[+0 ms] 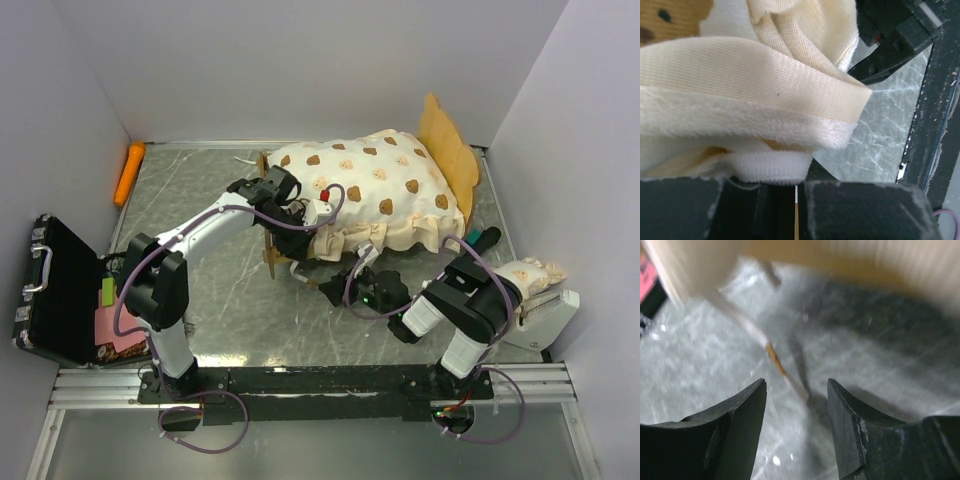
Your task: Set up the pet bed
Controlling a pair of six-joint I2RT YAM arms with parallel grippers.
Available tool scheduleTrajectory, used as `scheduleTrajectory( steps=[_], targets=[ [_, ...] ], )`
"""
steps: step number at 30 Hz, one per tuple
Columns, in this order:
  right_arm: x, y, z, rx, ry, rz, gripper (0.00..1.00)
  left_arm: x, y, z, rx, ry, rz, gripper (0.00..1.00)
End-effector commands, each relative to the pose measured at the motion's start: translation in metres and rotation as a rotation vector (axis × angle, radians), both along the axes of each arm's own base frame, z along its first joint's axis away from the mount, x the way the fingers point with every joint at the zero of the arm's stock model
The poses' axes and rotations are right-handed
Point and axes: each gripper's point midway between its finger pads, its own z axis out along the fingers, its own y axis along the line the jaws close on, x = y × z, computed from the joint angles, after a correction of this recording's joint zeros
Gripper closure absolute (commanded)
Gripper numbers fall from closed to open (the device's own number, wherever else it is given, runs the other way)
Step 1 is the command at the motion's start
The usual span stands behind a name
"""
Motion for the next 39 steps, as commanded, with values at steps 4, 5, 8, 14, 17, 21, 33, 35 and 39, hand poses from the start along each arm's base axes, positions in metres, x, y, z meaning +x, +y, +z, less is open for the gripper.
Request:
scheduleTrajectory(
  steps=[4,5,8,14,17,21,33,35,39],
  targets=[
    [0.021,0.013,0.161,0.379,-0.421,-0.099,0.41,-0.027,-0.031,0.074,-0.256,0.058,-0.027,0.99],
    [0.022,0.012,0.167,0.379,-0.44,-0.101,0.4,-0.027,-0.031,0.075,-0.261,0.061,-0.029,0.99],
    [0.026,0.018,0.17,0.377,-0.457,-0.096,0.4,-0.027,-0.034,0.079,-0.271,0.058,-0.032,0.99],
    [0.035,0.015,0.171,0.363,-0.473,-0.142,0.45,-0.029,-0.036,0.085,-0.287,0.053,-0.04,0.99],
    [0.037,0.017,0.184,0.37,-0.517,-0.141,0.54,-0.03,-0.037,0.085,-0.285,0.054,-0.046,0.99],
    [0.042,0.019,0.183,0.354,-0.527,-0.15,0.63,-0.029,-0.038,0.088,-0.294,0.051,-0.049,0.99],
    [0.043,0.015,0.171,0.345,-0.49,-0.16,1.0,-0.022,-0.039,0.084,-0.28,0.04,-0.03,0.99],
    [0.037,0.015,0.158,0.322,-0.467,-0.131,1.0,-0.015,-0.038,0.082,-0.265,0.023,-0.014,0.99],
    [0.025,0.018,0.107,0.235,-0.312,-0.078,1.0,0.013,-0.03,0.079,-0.245,-0.028,0.053,0.99]
  ],
)
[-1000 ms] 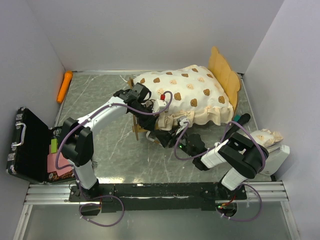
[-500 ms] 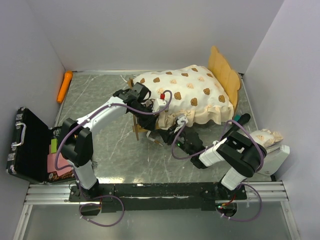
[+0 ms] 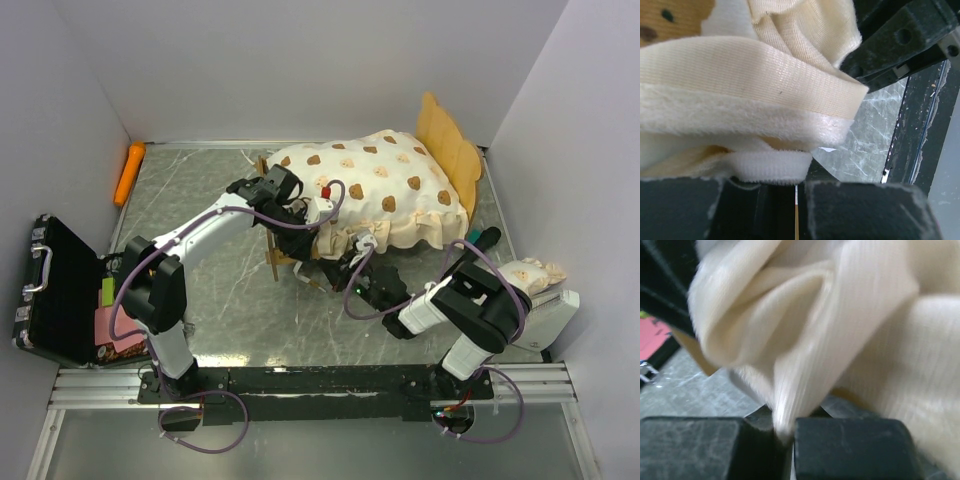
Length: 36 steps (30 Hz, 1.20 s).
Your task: Set up the pet bed
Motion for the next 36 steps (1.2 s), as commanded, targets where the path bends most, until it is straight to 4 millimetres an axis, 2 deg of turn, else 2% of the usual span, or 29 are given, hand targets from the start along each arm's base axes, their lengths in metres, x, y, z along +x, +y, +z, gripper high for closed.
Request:
scheduleTrajectory(
  steps=[1,3,8,12,17,20,21,25,29,34,36],
  targets=[
    [-0.012,0.003,0.024,0.132,-0.046,0.048,1.0,0.025,-0.02,0.061,-0.203,-0.063,0.024,0.99],
    [-0.018,0.0,-0.003,0.084,0.025,0.045,1.0,0.029,-0.016,0.053,-0.181,-0.055,0.029,0.99],
    [-0.035,-0.013,-0.049,0.025,0.162,0.04,1.0,0.037,-0.01,0.044,-0.184,-0.031,0.046,0.99],
    [-0.052,-0.016,-0.07,-0.033,0.217,0.066,1.0,0.044,-0.007,0.042,-0.171,-0.04,0.054,0.99],
    [-0.073,-0.022,-0.074,-0.086,0.233,0.091,1.0,0.06,0.002,0.012,-0.108,-0.067,0.104,0.99],
    [-0.097,-0.013,-0.077,-0.157,0.245,0.162,1.0,0.076,0.006,-0.001,-0.089,-0.061,0.135,0.99],
    [-0.103,-0.009,-0.072,-0.153,0.236,0.184,1.0,0.083,0.007,-0.005,-0.08,-0.075,0.147,0.99],
    [-0.106,-0.015,-0.071,-0.17,0.25,0.165,1.0,0.1,0.013,-0.028,-0.02,-0.106,0.177,0.99],
    [-0.101,-0.003,-0.059,-0.145,0.22,0.184,1.0,0.1,0.019,-0.047,0.014,-0.116,0.188,0.98],
    [-0.09,0.01,-0.048,-0.141,0.185,0.186,1.0,0.093,0.035,-0.055,0.072,-0.137,0.219,0.6],
    [-0.087,0.01,-0.046,-0.139,0.175,0.183,1.0,0.09,0.039,-0.047,0.087,-0.159,0.214,0.53]
  ],
)
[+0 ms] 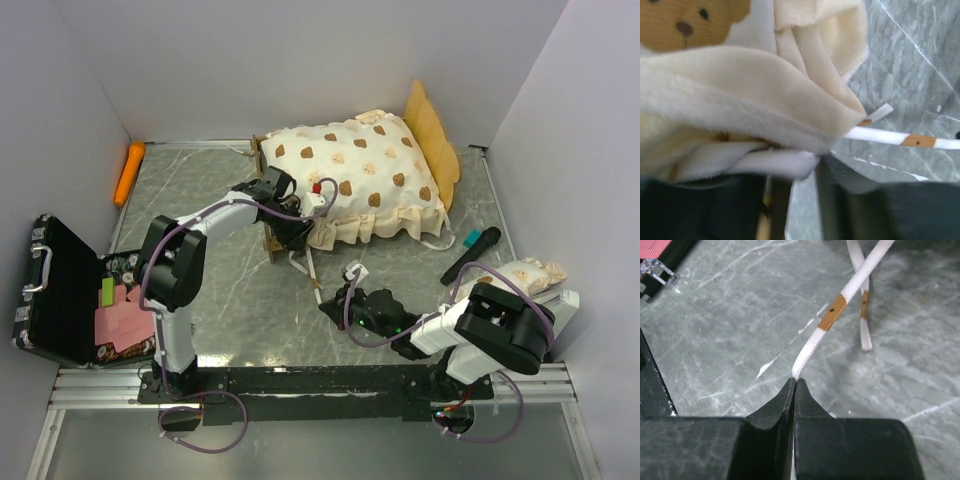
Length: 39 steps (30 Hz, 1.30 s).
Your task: Set up the pet bed
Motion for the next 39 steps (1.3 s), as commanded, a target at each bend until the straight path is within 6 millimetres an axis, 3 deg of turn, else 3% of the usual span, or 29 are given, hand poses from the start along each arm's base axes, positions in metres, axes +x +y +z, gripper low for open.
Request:
scheduleTrajectory(
  steps=[1,8,14,20,23,25,29,34,39],
  targets=[
    [0.009,0.011,0.015,0.031,-0.044,0.009,1.0,0.003,0.021,0.033,0.025,-0.047,0.095,0.47],
    [0.013,0.01,0.02,0.017,-0.046,0.033,1.0,-0.028,0.041,0.056,0.138,-0.071,0.006,0.11],
    [0.007,0.008,0.024,-0.043,-0.058,0.093,1.0,-0.049,0.067,0.067,0.194,-0.125,-0.03,0.07],
    [-0.01,-0.001,0.041,-0.081,-0.056,0.181,1.0,-0.074,0.065,0.101,0.102,-0.14,-0.059,0.16],
    [-0.02,-0.004,0.065,-0.076,-0.074,0.229,1.0,-0.088,0.056,0.117,0.051,-0.175,-0.112,0.27],
    [-0.024,-0.004,0.083,-0.051,-0.095,0.255,1.0,-0.103,0.04,0.119,0.012,-0.187,-0.185,0.31],
    [-0.025,-0.002,0.114,-0.011,-0.144,0.279,1.0,-0.124,0.006,0.126,-0.162,-0.227,-0.343,0.14],
    [-0.021,0.0,0.126,0.007,-0.155,0.298,1.0,-0.111,-0.025,0.132,-0.291,-0.431,-0.425,0.12],
    [-0.024,-0.001,0.128,0.049,-0.134,0.351,1.0,-0.097,-0.042,0.114,-0.306,-0.433,-0.491,0.06]
  ],
)
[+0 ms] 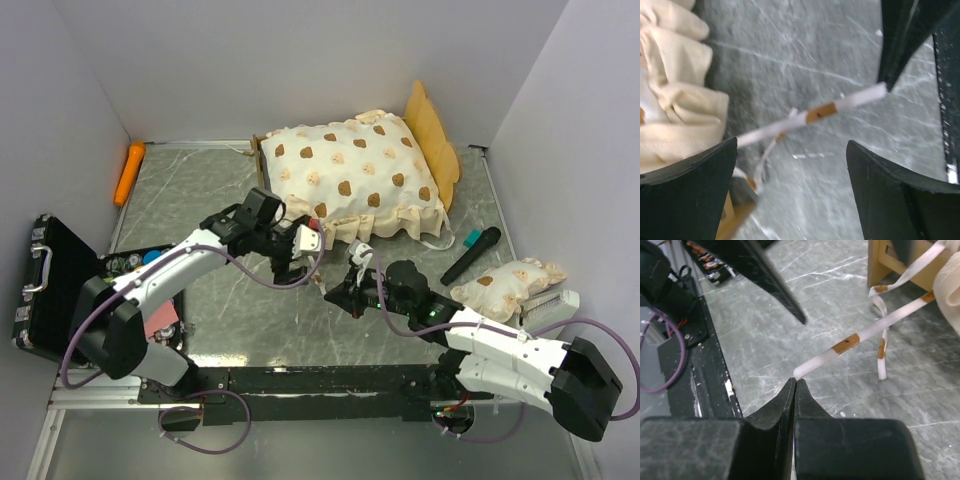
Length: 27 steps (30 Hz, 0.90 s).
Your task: Set up the pet bed
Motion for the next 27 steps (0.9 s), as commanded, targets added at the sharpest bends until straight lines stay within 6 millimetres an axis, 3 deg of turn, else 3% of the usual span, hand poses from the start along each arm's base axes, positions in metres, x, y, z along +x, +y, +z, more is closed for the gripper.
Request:
scheduleTrajectory(
  steps=[1,8,10,13,16,17,19,21,22,23,24,27],
  targets=[
    [-0.007,0.008,0.028,0.085,-0.011,0.102,1.0,0.017,-0.035,0.021,-0.143,-0.118,-0.139,0.05],
    [0.008,0.007,0.042,0.137,-0.016,0.087,1.0,-0.001,-0.044,-0.005,-0.123,-0.054,-0.238,0.09],
    [0.011,0.012,0.042,0.119,-0.019,0.101,1.0,0.0,-0.049,-0.004,-0.146,-0.041,-0.214,0.15],
    [0.018,0.019,0.043,0.112,-0.027,0.114,1.0,0.001,-0.055,0.003,-0.17,-0.001,-0.178,0.35],
    [0.025,0.023,0.045,0.114,-0.029,0.121,1.0,-0.007,-0.05,0.006,-0.162,0.03,-0.169,0.78],
    [0.028,0.023,0.041,0.107,-0.025,0.117,1.0,-0.006,-0.046,0.005,-0.148,0.031,-0.148,0.99],
    [0.042,0.018,0.03,0.087,-0.005,0.052,0.99,-0.006,-0.036,0.002,-0.124,0.038,-0.09,0.99],
    [0.059,0.006,0.007,0.028,0.021,-0.065,0.7,-0.004,-0.023,-0.003,-0.107,0.04,-0.038,0.99],
    [0.07,-0.001,-0.007,-0.022,0.022,-0.135,0.63,-0.001,-0.017,-0.005,-0.104,0.038,-0.008,0.99],
    [0.077,-0.008,-0.026,-0.101,0.031,-0.195,0.59,0.001,-0.009,-0.009,-0.097,0.044,0.022,0.99],
    [0.083,-0.01,-0.034,-0.15,0.009,-0.239,0.56,0.007,-0.003,-0.008,-0.099,0.039,0.055,0.99],
    [0.087,0.0,-0.062,-0.263,-0.005,-0.251,0.48,0.014,0.019,-0.012,-0.109,0.071,0.119,0.99]
  ],
)
